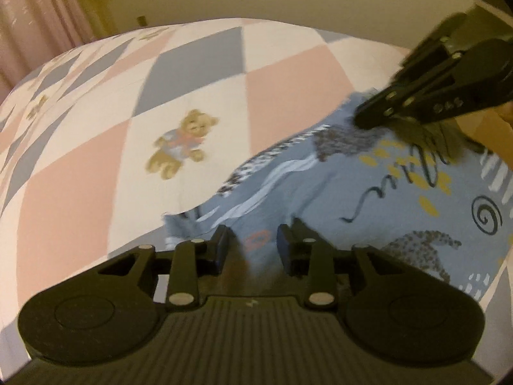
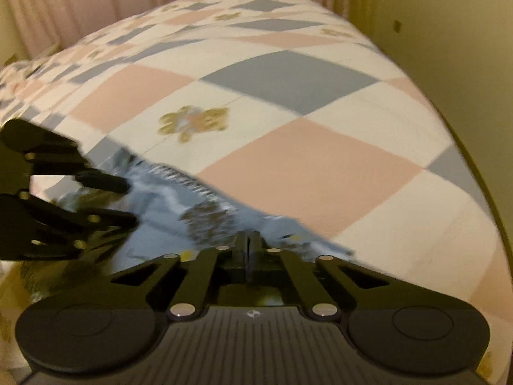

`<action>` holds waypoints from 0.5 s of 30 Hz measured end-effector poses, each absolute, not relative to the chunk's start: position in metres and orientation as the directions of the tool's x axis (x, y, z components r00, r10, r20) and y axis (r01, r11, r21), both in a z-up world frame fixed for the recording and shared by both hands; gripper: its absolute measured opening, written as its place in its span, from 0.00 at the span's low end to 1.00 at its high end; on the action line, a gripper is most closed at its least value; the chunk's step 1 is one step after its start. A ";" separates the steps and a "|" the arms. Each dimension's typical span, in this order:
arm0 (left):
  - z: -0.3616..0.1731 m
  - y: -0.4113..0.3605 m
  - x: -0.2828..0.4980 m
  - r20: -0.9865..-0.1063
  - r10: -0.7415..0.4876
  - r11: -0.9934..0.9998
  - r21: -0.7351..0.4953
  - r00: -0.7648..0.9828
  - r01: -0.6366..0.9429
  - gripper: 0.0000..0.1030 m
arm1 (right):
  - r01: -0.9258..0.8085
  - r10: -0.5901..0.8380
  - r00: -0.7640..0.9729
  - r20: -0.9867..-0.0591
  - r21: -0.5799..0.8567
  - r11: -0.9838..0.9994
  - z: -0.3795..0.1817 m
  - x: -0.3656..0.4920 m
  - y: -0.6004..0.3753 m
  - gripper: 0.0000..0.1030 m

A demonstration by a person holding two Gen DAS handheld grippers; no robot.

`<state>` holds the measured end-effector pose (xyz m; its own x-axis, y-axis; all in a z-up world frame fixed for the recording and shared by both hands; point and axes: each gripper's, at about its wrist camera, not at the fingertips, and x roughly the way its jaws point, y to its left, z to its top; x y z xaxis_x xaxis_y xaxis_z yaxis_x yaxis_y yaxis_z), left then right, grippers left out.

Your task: Fold clothes

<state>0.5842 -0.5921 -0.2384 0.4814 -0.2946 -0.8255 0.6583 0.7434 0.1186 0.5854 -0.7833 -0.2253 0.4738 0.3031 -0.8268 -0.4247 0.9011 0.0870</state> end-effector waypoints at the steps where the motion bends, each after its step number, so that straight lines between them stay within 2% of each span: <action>1: -0.237 -0.586 0.586 -0.824 -0.290 0.759 0.112 0.487 0.642 0.31 | -0.415 0.298 0.480 -0.825 0.086 0.906 -0.224 0.586 -0.788 0.00; 5: -0.240 -0.572 0.588 -0.831 -0.290 0.796 0.067 0.475 0.602 0.32 | -0.368 0.257 0.500 -0.827 0.066 0.927 -0.224 0.584 -0.803 0.02; 6: -0.239 -0.572 0.588 -0.831 -0.290 0.798 0.064 0.475 0.600 0.32 | -0.350 0.243 0.503 -0.829 0.063 0.935 -0.225 0.583 -0.807 0.10; 7: -0.237 -0.571 0.587 -0.831 -0.291 0.799 0.062 0.475 0.598 0.32 | -0.338 0.231 0.496 -0.837 0.059 0.939 -0.227 0.582 -0.812 0.11; 10: -0.240 -0.564 0.585 -0.840 -0.274 0.812 0.059 0.468 0.581 0.31 | -0.302 0.195 0.476 -0.858 0.049 0.952 -0.233 0.578 -0.828 0.11; 15: -0.230 -0.536 0.580 -0.849 -0.181 0.847 0.122 0.496 0.518 0.26 | -0.246 0.185 0.534 -0.825 0.057 0.968 -0.202 0.559 -0.843 0.13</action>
